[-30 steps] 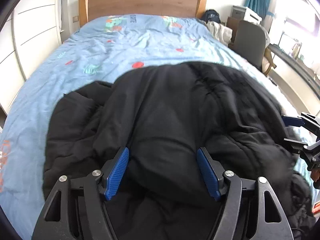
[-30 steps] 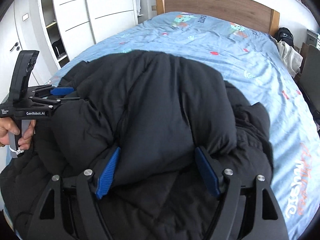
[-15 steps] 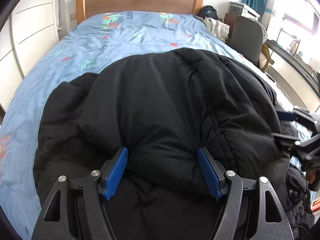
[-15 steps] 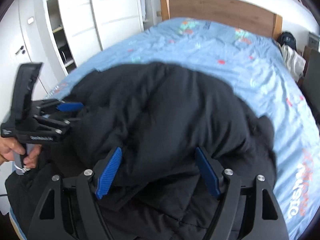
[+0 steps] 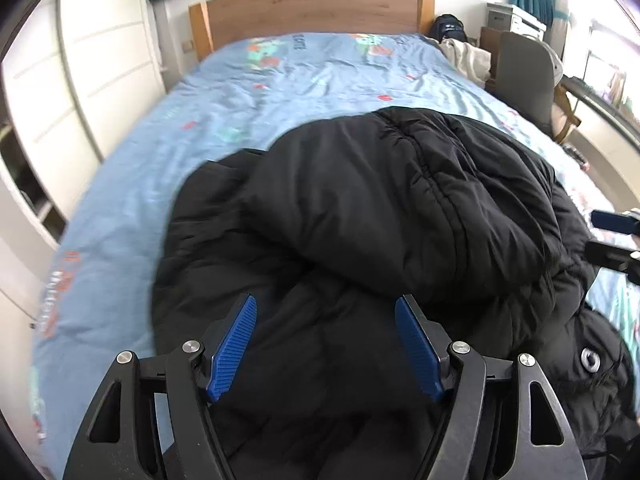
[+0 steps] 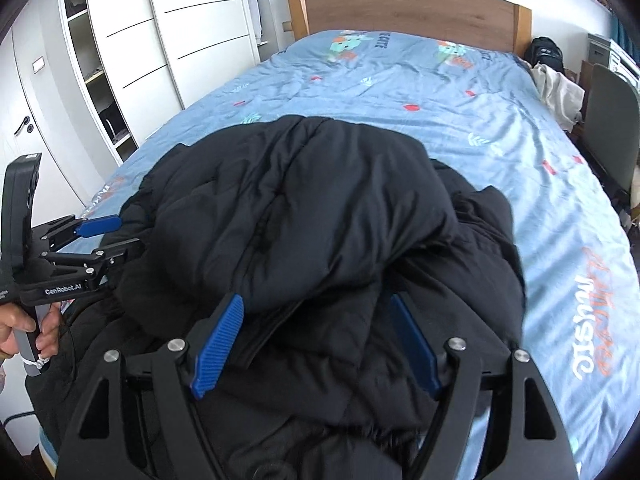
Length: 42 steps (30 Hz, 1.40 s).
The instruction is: Fold large clothes
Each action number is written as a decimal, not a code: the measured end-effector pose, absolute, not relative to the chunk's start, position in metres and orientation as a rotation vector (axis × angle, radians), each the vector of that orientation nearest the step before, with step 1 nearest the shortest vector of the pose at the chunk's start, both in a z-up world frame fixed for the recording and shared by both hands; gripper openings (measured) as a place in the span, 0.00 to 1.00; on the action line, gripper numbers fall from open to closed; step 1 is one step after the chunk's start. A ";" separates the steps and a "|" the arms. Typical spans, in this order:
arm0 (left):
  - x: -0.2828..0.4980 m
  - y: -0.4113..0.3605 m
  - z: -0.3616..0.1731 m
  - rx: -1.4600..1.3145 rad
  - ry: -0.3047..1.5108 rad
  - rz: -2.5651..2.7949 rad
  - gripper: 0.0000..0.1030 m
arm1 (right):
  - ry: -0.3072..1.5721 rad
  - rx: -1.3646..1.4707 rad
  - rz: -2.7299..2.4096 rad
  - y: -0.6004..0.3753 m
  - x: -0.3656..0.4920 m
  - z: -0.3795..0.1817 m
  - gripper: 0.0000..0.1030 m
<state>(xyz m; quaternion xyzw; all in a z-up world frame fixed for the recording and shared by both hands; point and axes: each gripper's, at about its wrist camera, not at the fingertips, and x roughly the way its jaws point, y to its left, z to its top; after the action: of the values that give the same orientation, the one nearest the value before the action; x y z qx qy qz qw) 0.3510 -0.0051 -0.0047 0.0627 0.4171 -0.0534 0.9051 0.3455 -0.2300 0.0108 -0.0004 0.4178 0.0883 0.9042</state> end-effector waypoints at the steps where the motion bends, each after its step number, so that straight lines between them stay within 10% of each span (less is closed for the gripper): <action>1: 0.346 -0.003 -0.001 0.133 0.856 -0.102 0.69 | 0.858 0.001 0.177 -0.229 0.339 0.016 0.73; 42: 0.094 0.202 0.072 0.064 0.737 0.180 0.77 | 0.685 0.140 -0.155 -0.299 0.019 0.137 0.73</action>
<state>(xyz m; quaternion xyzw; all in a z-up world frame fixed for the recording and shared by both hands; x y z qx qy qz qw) 0.0939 0.2018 0.0718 0.0310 0.3596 0.0879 0.9285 0.0195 -0.2994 0.1372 0.0685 0.3354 -0.0759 0.9365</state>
